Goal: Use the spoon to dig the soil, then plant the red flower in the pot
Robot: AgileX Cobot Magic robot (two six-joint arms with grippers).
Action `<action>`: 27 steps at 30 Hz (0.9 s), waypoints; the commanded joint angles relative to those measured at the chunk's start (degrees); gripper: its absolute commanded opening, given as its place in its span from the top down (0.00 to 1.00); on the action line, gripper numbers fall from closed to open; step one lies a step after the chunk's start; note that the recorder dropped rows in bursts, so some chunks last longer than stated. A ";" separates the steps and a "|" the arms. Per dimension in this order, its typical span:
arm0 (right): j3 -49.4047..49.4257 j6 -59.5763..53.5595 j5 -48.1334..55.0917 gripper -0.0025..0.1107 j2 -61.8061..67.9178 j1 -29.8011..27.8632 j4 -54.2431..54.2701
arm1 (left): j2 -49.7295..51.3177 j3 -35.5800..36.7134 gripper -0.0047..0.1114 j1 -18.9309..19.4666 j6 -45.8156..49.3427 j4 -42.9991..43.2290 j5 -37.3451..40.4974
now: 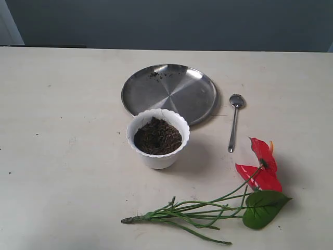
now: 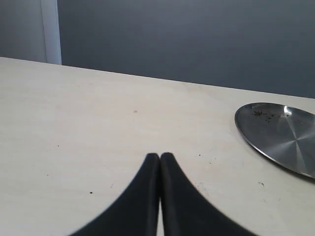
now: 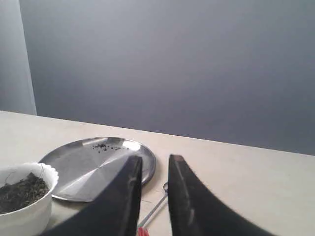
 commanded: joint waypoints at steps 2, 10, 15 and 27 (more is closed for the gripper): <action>0.22 -0.10 -7.27 0.80 -0.29 -0.20 -0.08 | -0.28 0.14 0.96 0.10 -0.06 0.09 -0.86; 0.22 0.78 -21.36 0.80 -0.29 -0.20 1.76 | -0.28 0.14 0.96 0.10 -0.06 0.09 -0.86; 0.22 17.49 -27.59 0.80 -0.29 -0.20 5.39 | -0.28 0.14 0.96 0.10 -0.06 0.09 -0.86; 0.22 42.56 -26.70 0.80 -0.29 -0.20 5.99 | -0.28 0.14 0.96 0.10 -0.06 0.09 -0.86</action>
